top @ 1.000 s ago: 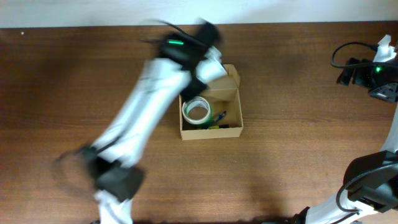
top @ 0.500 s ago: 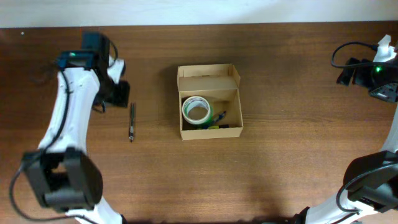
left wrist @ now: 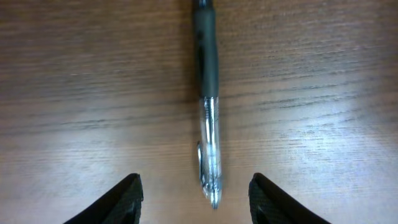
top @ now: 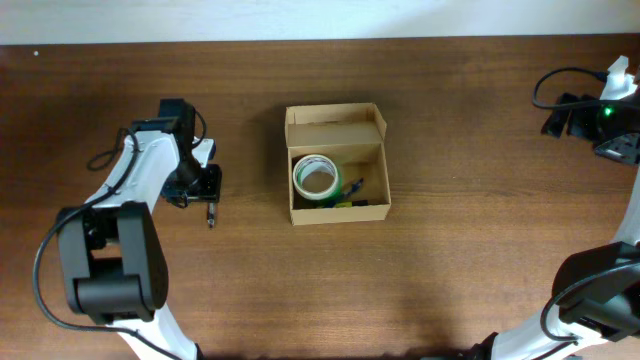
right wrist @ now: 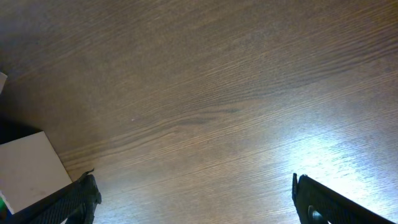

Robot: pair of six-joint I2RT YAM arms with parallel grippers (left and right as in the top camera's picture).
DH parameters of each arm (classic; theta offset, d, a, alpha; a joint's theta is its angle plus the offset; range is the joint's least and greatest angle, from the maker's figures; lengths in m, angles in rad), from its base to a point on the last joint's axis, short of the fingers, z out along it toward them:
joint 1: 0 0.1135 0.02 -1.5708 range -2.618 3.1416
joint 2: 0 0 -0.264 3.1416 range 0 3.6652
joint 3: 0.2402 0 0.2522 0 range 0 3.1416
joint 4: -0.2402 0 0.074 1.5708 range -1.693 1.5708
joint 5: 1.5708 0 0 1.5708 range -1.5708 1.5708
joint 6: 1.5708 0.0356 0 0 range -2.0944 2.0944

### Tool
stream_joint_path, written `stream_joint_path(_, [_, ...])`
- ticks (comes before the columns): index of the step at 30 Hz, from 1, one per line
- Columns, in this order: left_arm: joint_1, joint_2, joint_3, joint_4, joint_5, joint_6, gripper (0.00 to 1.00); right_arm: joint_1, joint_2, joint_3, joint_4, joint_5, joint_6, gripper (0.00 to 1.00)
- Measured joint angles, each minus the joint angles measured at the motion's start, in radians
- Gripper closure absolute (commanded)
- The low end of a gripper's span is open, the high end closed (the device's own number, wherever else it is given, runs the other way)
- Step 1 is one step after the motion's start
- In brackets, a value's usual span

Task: Pack container
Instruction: 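Grasp the black pen with the left gripper and lift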

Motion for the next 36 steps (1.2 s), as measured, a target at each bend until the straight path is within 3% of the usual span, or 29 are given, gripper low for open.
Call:
stream_joint_path(7, [-0.027,0.048,-0.022,0.101,0.005,0.000,0.46,0.000,0.000,0.000,0.000,0.000,0.000,0.01])
stream_joint_path(11, [-0.043,0.066,-0.023,0.130,0.005,0.002,0.57,0.000,0.000,0.000,0.000,0.000,-0.001,0.01])
stream_joint_path(18, [-0.045,0.082,-0.020,0.144,-0.011,-0.014,0.98,0.000,0.000,0.000,0.000,0.000,0.000,0.01])
stream_joint_path(25, [-0.044,0.088,-0.006,0.127,-0.011,-0.015,0.98,0.000,0.000,0.000,0.000,0.000,-0.001,0.01])
stream_joint_path(29, [-0.045,0.117,0.072,0.016,0.009,0.032,0.98,0.000,0.000,0.000,0.000,0.000,0.000,0.01])
stream_joint_path(36, [-0.063,0.120,0.537,-0.283,0.113,0.258,0.98,0.000,0.000,0.000,0.000,0.000,0.000,0.01])
